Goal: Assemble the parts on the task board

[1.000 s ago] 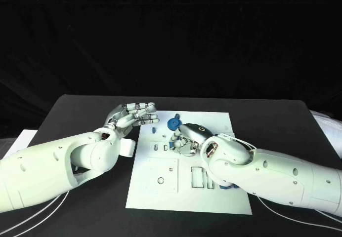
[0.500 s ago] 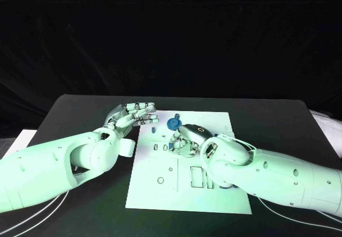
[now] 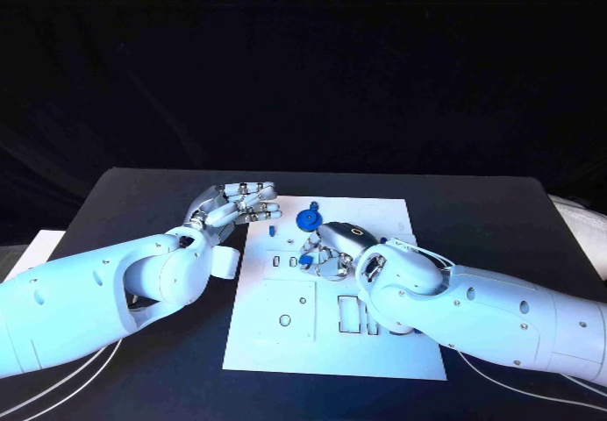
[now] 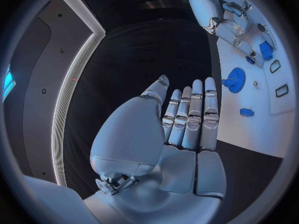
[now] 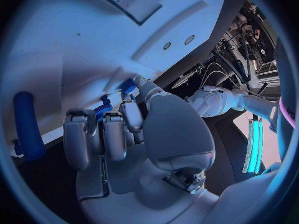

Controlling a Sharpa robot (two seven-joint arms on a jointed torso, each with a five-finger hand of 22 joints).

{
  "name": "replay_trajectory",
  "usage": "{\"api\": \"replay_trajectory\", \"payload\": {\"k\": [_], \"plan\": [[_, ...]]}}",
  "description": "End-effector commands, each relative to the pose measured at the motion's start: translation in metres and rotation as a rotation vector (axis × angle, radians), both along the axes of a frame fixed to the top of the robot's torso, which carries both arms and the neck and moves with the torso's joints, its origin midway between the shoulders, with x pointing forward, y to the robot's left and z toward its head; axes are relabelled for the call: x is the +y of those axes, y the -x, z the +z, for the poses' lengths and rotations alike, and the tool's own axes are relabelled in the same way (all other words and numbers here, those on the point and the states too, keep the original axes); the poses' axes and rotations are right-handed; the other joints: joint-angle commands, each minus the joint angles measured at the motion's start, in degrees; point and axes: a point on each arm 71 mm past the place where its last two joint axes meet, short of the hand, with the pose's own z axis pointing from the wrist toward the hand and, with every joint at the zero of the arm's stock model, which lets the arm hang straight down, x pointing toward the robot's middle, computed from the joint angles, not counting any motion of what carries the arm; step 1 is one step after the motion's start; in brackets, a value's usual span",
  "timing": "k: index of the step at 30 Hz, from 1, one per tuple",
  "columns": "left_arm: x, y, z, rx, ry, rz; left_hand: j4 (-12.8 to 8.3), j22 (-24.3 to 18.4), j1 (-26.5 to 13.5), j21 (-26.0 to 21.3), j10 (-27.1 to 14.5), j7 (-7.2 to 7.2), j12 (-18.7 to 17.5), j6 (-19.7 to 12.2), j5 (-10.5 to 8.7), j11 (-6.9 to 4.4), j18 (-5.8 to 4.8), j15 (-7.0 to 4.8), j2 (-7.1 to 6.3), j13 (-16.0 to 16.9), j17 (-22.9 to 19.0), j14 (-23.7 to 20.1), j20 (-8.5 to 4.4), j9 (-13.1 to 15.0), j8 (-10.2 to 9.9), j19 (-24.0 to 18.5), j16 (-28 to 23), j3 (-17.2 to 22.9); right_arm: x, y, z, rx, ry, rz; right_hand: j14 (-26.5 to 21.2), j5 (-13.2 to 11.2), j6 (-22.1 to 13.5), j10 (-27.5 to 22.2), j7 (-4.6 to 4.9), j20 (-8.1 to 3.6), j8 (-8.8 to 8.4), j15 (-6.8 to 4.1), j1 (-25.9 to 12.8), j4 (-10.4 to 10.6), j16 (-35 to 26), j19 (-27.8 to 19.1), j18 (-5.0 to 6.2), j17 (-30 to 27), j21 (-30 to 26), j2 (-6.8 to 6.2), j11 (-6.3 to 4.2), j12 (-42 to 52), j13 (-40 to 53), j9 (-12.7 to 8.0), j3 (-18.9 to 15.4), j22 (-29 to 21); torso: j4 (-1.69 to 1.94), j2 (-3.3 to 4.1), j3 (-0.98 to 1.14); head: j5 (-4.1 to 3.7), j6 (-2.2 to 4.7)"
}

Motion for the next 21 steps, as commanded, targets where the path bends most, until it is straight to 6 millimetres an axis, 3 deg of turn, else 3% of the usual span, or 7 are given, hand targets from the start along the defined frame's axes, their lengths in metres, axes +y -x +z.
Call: {"api": "replay_trajectory", "payload": {"k": [1,9,21], "plan": [[-0.0023,0.0007,0.0012,-0.005,0.014,-0.02,-0.4,-0.1,0.0,-0.2,-0.4,-0.1,-0.1,-0.3,-0.33,0.08,0.6,0.26,0.41,-0.1,0.1,0.2,0.02,-0.1,-0.2,0.2,-0.3,0.0,0.0002,0.0012,-0.0024,0.008,0.009,0.004,4.4,-0.3,-0.6,-0.5,0.1,0.55,-0.17,0.6,0.0,0.0,-0.3,0.9,0.21,8.0,-0.4,-0.84,-0.03,-0.4,1.0,-0.1,-0.6,4.2,0.01,0.03,0.02,-0.04,-0.08],[-0.0022,0.0005,0.0011,-0.004,0.015,-0.022,-0.4,-0.1,0.0,-0.2,-0.4,-0.1,-0.1,-0.3,-0.33,0.08,0.6,0.26,0.41,-0.1,0.1,0.2,0.02,-0.1,-0.2,0.2,-0.3,0.0,0.0007,0.0023,-0.0001,-0.007,-0.016,0.0,4.4,-0.4,-1.0,-0.5,0.14,0.69,-0.02,0.72,-0.7,0.5,-0.3,0.9,0.21,8.0,-0.5,-1.4,0.06,-0.4,0.9,-0.1,-1.5,4.2,0.0,0.01,0.0,-0.08,-0.13],[-0.0022,0.0001,0.0007,-0.002,0.014,-0.023,-0.6,-0.1,0.1,-0.3,-0.5,-0.08,-0.1,-0.4,-0.32,0.1,0.61,0.27,0.49,-0.1,0.1,0.2,0.03,-0.1,-0.3,0.3,-0.3,0.0,-0.0008,0.0037,0.0039,-0.039,-0.056,-0.012,4.5,-0.4,-0.4,-0.1,-0.03,0.69,0.31,0.65,-0.7,0.6,-0.2,1.0,0.16,8.3,-0.3,-1.2,-0.08,0.2,1.2,0.1,-1.7,4.4,-0.04,0.02,0.04,-0.18,-0.07]]}}
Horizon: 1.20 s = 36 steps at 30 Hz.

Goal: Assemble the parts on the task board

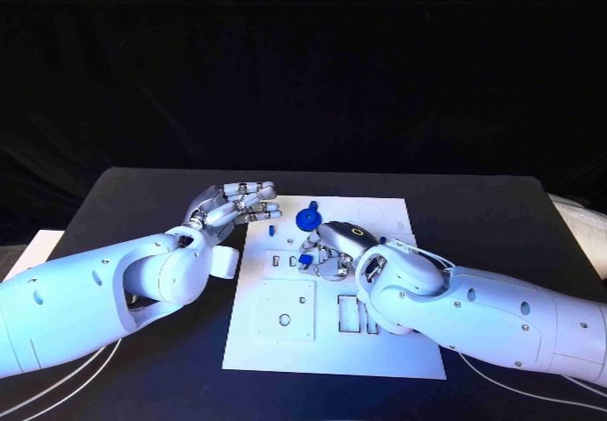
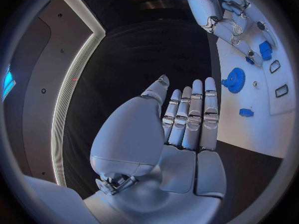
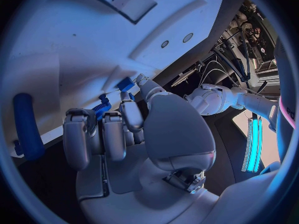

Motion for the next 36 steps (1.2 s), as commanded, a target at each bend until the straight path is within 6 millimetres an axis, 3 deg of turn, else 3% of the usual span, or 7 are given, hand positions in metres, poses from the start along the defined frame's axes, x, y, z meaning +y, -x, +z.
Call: {"api": "replay_trajectory", "payload": {"k": [1,23,36], "plan": [[-0.002,0.0,0.001,-0.004,0.014,-0.02,-0.3,-0.1,0.1,-0.3,-0.3,-0.08,-0.1,-0.5,-0.32,-0.11,0.61,0.27,0.5,-0.1,0.1,0.2,0.03,-0.1,-0.3,0.3,-0.3,0.0,0.0,0.001,0.003,-0.034,-0.034,-0.006,4.5,-0.1,0.2,0.0,-0.18,0.28,0.31,0.22,-0.1,0.0,-0.1,1.0,0.15,8.4,-0.1,-0.16,-0.17,0.6,1.3,0.1,-0.3,4.5,-0.03,0.03,0.03,-0.04,0.06],[-0.001,0.0,0.001,-0.001,0.014,-0.023,-0.3,-0.1,0.1,-0.3,-0.3,-0.09,-0.1,-0.4,-0.32,-0.11,0.61,0.27,0.53,0.0,0.1,0.2,0.03,-0.1,-0.3,0.3,-0.3,0.0,-0.008,0.005,-0.001,-0.001,0.036,0.024,4.6,-0.3,0.6,0.2,-0.33,0.2,0.39,0.13,0.2,-0.2,0.0,1.2,0.09,8.7,0.0,-0.84,-0.28,0.9,1.4,0.2,-1.1,4.8,0.01,0.03,-0.04,-0.04,-0.39],[-0.001,0.001,0.001,-0.001,0.014,-0.024,-0.4,0.0,0.2,-0.3,-0.3,-0.15,-0.1,-0.4,-0.32,-0.14,0.62,0.25,0.58,0.0,0.1,0.3,0.02,-0.1,-0.3,0.3,-0.4,0.0,-0.008,0.002,-0.006,0.015,0.058,0.018,4.7,-0.4,1.5,0.3,-0.56,0.09,0.68,-0.02,0.6,-0.2,0.1,1.3,0.06,8.9,0.1,-0.35,-0.49,1.1,1.5,0.4,-1.1,4.9,0.08,0.04,-0.04,-0.05,-0.47]]}}
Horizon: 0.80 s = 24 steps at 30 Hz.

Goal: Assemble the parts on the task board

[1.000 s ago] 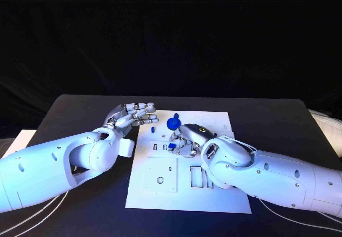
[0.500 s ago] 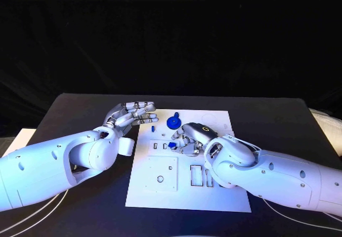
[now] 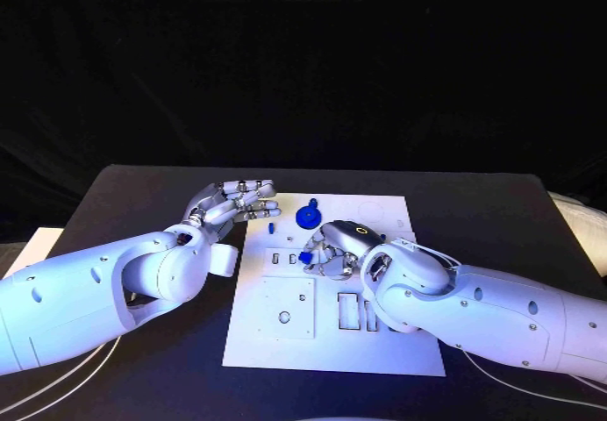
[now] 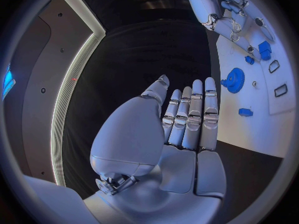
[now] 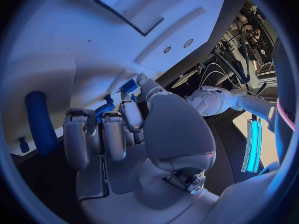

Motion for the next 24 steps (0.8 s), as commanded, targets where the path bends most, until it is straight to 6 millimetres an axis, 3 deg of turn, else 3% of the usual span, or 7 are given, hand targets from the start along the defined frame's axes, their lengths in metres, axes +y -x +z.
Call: {"api": "replay_trajectory", "payload": {"k": [1,12,17,24], "plan": [[-0.0021,0.0007,0.0013,-0.005,0.014,-0.019,-0.4,0.0,0.2,-0.3,-0.3,-0.14,-0.1,-0.4,-0.32,-0.14,0.62,0.25,0.58,0.0,0.1,0.3,0.02,-0.1,-0.3,0.3,-0.4,0.0,0.0003,0.0007,-0.0039,0.013,0.034,0.012,4.7,-0.3,0.6,0.2,-0.06,0.07,0.39,-0.05,0.4,-0.2,0.1,1.3,0.06,8.9,0.1,0.12,-0.31,0.3,1.6,0.2,-0.1,5.0,0.05,0.0,0.0,0.0,-0.06],[-0.0019,0.0009,0.0013,-0.004,0.013,-0.019,-0.4,0.0,0.2,-0.3,-0.3,-0.14,-0.1,-0.4,-0.32,-0.14,0.62,0.25,0.58,0.0,0.1,0.3,0.02,-0.1,-0.3,0.3,-0.4,0.0,0.0017,-0.0007,-0.005,0.012,0.034,0.003,4.7,-0.6,2.7,0.4,-0.53,-0.22,1.1,-0.39,1.5,-0.4,0.2,1.4,0.02,9.1,0.2,1.58,-0.72,0.7,1.8,0.5,0.6,5.2,-0.02,0.05,0.05,-0.02,-0.13],[-0.002,0.0009,0.0013,-0.004,0.013,-0.02,-0.5,0.0,0.2,-0.3,-0.3,-0.16,-0.1,-0.4,-0.32,-0.15,0.63,0.24,0.61,0.0,0.1,0.3,0.02,0.0,-0.3,0.3,-0.4,0.1,0.0017,-0.0013,-0.0056,0.003,0.046,-0.001,4.7,-3.0,4.5,0.6,-1.21,-0.68,1.81,-0.94,4.0,-1.8,0.2,1.5,-0.01,9.3,0.2,3.15,-1.36,1.0,1.9,0.9,2.5,5.3,0.02,0.03,0.06,-0.04,-0.29],[-0.0018,0.0009,0.0012,-0.003,0.013,-0.019,-0.7,0.0,0.4,-0.4,-0.3,-0.19,-0.1,-0.3,-0.31,-0.18,0.64,0.21,0.7,0.0,0.2,0.3,-0.01,0.0,-0.3,0.4,-0.4,0.1,0.0014,-0.0013,-0.0053,-0.012,0.05,-0.004,4.8,-3.3,6.1,0.8,-1.73,-1.1,2.45,-1.34,6.3,-3.6,0.3,1.6,-0.06,9.5,0.3,4.5,-1.82,1.2,2.0,1.2,4.9,5.5,-0.07,0.01,0.06,0.0,-0.41]]}}
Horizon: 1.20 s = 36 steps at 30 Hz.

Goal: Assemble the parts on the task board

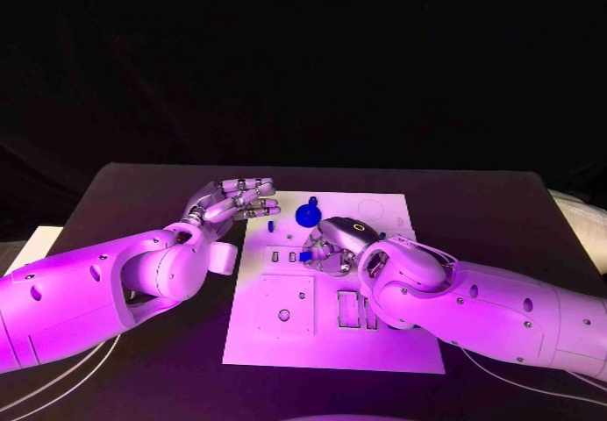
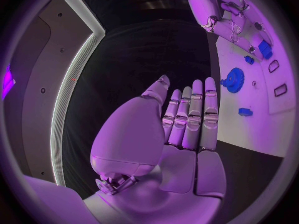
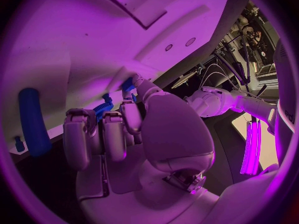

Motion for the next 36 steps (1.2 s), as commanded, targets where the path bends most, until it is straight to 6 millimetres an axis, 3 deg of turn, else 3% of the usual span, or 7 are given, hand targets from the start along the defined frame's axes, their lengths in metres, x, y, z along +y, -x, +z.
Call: {"api": "replay_trajectory", "payload": {"k": [1,16,25,26,28,31,36], "plan": [[-0.002,0.001,0.001,-0.004,0.013,-0.019,-0.4,0.0,0.3,-0.4,-0.3,-0.2,-0.1,-0.3,-0.3,-0.2,0.64,0.2,0.52,0.0,0.1,0.4,-0.02,0.0,-0.3,0.4,-0.2,0.0,-0.003,0.001,-0.006,0.004,0.041,-0.009,4.8,0.1,0.8,0.0,-0.23,-0.43,0.48,-0.32,1.6,-0.4,0.3,1.7,-0.05,9.5,0.3,1.27,-0.59,0.3,1.7,0.4,0.9,5.5,-0.03,-0.03,0.0,0.03,-0.08],[-0.003,0.003,0.001,0.003,0.0,-0.041,-1.3,0.4,0.2,0.2,-0.2,-0.16,0.0,0.0,-0.32,-0.37,0.74,-0.46,1.02,0.0,0.9,2.8,-0.68,0.0,-0.5,2.7,0.4,0.1,0.0,0.008,0.005,-0.054,-0.102,0.019,4.8,3.5,0.4,-0.8,-0.05,-0.46,-0.06,-0.23,-1.6,0.6,0.3,1.5,0.03,9.6,0.1,0.51,-0.44,-1.5,0.6,0.3,2.3,5.1,-0.04,-0.06,0.02,-0.03,0.07],[-0.005,0.006,-0.002,-0.008,-0.135,-0.094,0.2,4.6,-2.9,8.5,11.9,-3.43,4.5,5.1,-0.36,-5.22,0.75,-6.26,0.79,2.6,10.2,20.7,-6.31,0.8,1.2,17.5,12.2,-0.9,-0.007,0.012,0.016,-0.076,-0.142,0.024,4.9,4.2,0.6,-0.4,-0.19,-0.48,-0.07,-0.3,-2.6,1.1,0.4,1.7,-0.02,9.8,0.2,-0.07,-0.54,-1.1,0.8,0.4,2.3,5.3,0.01,-0.08,-0.04,-0.1,0.21],[-0.005,0.007,-0.003,-0.008,-0.159,-0.103,0.3,5.7,-3.2,10.2,13.3,-4.36,5.5,6.2,-0.43,-5.79,0.65,-7.24,0.24,3.3,13.3,22.6,-7.19,1.0,1.6,19.8,16.0,-1.2,-0.008,0.013,0.017,-0.076,-0.144,0.023,4.9,4.3,0.7,-0.4,-0.21,-0.48,-0.06,-0.31,-2.7,1.1,0.4,1.7,-0.03,9.9,0.2,-0.1,-0.55,-1.1,0.8,0.4,2.3,5.4,-0.02,-0.09,-0.04,-0.12,0.25],[-0.007,0.008,-0.005,-0.001,-0.228,-0.127,0.6,8.5,-3.6,14.1,16.2,-5.61,8.6,8.1,-0.32,-6.97,0.33,-8.42,0.21,5.8,35.5,23.2,-8.46,1.5,2.4,22.7,39.6,-1.3,-0.011,0.014,0.021,-0.078,-0.147,0.022,4.9,4.3,0.7,-0.3,-0.23,-0.49,-0.05,-0.32,-2.7,1.1,0.5,1.7,-0.05,9.9,0.2,-0.14,-0.57,-1.0,0.9,0.4,2.3,5.5,-0.08,-0.06,-0.03,-0.05,0.37],[-0.008,0.01,-0.008,0.014,-0.31,-0.149,0.4,28.2,-4.1,32.9,16.4,-6.41,14.5,9.4,-0.55,-7.94,-2.41,-9.56,-1.14,11.0,56.0,23.2,-9.22,2.6,4.0,24.9,60.5,-2.8,-0.014,0.015,0.025,-0.083,-0.149,0.021,4.9,4.4,0.7,-0.3,-0.24,-0.5,-0.04,-0.33,-2.7,1.1,0.5,1.8,-0.07,10.0,0.3,-0.18,-0.59,-1.0,0.9,0.4,2.3,5.5,-0.08,-0.05,-0.02,0.01,0.43],[-0.01,0.012,-0.013,0.044,-0.417,-0.175,1.1,53.3,-5.7,56.2,8.8,-7.37,32.4,8.0,-0.36,-8.64,-4.95,-9.86,-0.42,27.1,73.5,24.0,-10.94,7.5,10.1,23.6,77.8,-6.2,-0.019,0.017,0.029,-0.088,-0.145,0.017,4.9,4.4,0.8,-0.3,-0.27,-0.51,-0.02,-0.35,-2.8,1.2,0.5,1.8,-0.08,10.1,0.3,-0.22,-0.61,-1.0,0.9,0.4,2.3,5.6,-0.02,-0.02,-0.01,0.03,0.62]]}}
